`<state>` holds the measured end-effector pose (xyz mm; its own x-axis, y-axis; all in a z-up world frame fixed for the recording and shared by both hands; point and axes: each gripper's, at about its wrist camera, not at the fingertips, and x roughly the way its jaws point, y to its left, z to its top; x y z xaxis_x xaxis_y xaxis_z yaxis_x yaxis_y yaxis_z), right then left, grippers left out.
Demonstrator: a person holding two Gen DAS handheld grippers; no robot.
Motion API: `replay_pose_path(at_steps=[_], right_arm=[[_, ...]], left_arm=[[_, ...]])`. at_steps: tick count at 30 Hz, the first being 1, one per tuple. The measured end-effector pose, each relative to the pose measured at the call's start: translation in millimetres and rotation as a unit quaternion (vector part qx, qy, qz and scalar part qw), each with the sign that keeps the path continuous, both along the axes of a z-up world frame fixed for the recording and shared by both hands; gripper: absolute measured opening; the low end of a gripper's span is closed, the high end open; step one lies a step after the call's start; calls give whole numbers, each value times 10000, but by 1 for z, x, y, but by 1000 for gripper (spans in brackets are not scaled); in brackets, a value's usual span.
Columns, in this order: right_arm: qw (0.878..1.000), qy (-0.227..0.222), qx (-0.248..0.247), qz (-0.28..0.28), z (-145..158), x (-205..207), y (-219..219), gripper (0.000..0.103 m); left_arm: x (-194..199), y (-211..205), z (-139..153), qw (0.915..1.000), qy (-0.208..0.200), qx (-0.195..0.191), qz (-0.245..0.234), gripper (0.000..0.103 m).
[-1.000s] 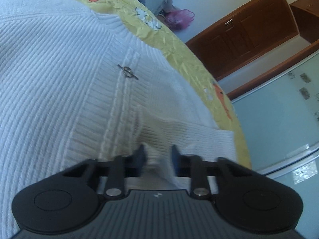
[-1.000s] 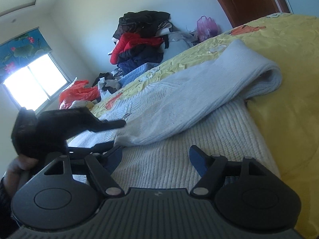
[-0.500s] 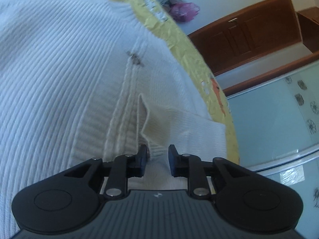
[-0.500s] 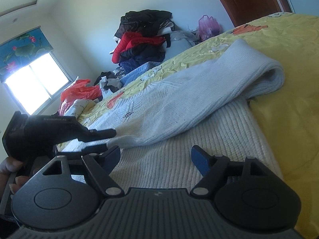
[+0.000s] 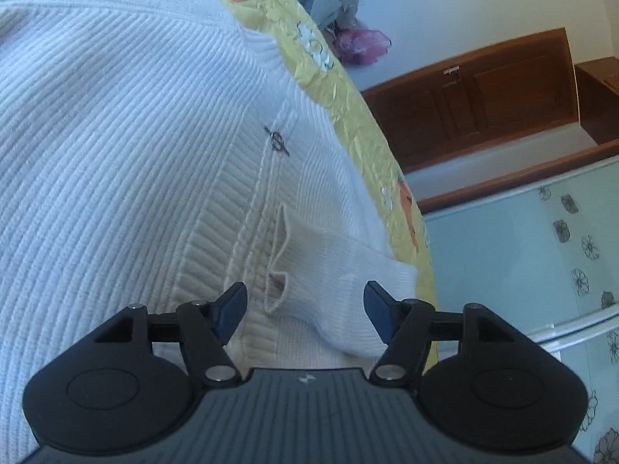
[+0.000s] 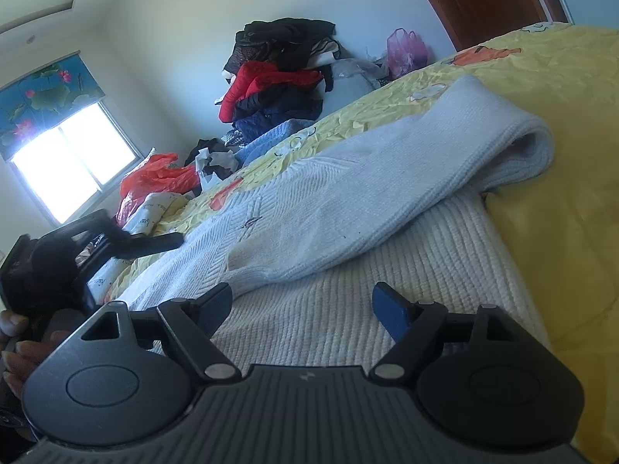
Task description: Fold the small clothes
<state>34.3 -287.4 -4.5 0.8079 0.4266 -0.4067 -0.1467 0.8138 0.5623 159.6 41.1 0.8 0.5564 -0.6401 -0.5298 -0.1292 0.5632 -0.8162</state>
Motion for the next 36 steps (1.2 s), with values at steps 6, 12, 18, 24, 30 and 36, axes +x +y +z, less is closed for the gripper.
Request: replay_pose_path(at_steps=[6, 12, 18, 24, 30, 36], right_arm=[[10000, -10, -14, 33, 0, 1, 2, 84], [10000, -31, -42, 43, 0, 1, 2, 84], [10000, -33, -42, 43, 0, 1, 2, 84], [10000, -35, -33, 47, -1, 1, 2, 85], [9999, -42, -32, 97, -1, 1, 2, 87], [9999, -40, -96, 104, 0, 1, 4, 87]], left_arm=[[11, -25, -13, 9998, 23, 114, -175, 65], [35, -49, -10, 9958, -16, 897, -200, 11], [34, -59, 16, 9780, -722, 1907, -438, 9], [36, -1, 48, 9530, -1236, 2757, 232, 9], [38, 57, 16, 9523, -768, 2920, 432, 9], [24, 41, 24, 9351, -1085, 3358, 333, 9]])
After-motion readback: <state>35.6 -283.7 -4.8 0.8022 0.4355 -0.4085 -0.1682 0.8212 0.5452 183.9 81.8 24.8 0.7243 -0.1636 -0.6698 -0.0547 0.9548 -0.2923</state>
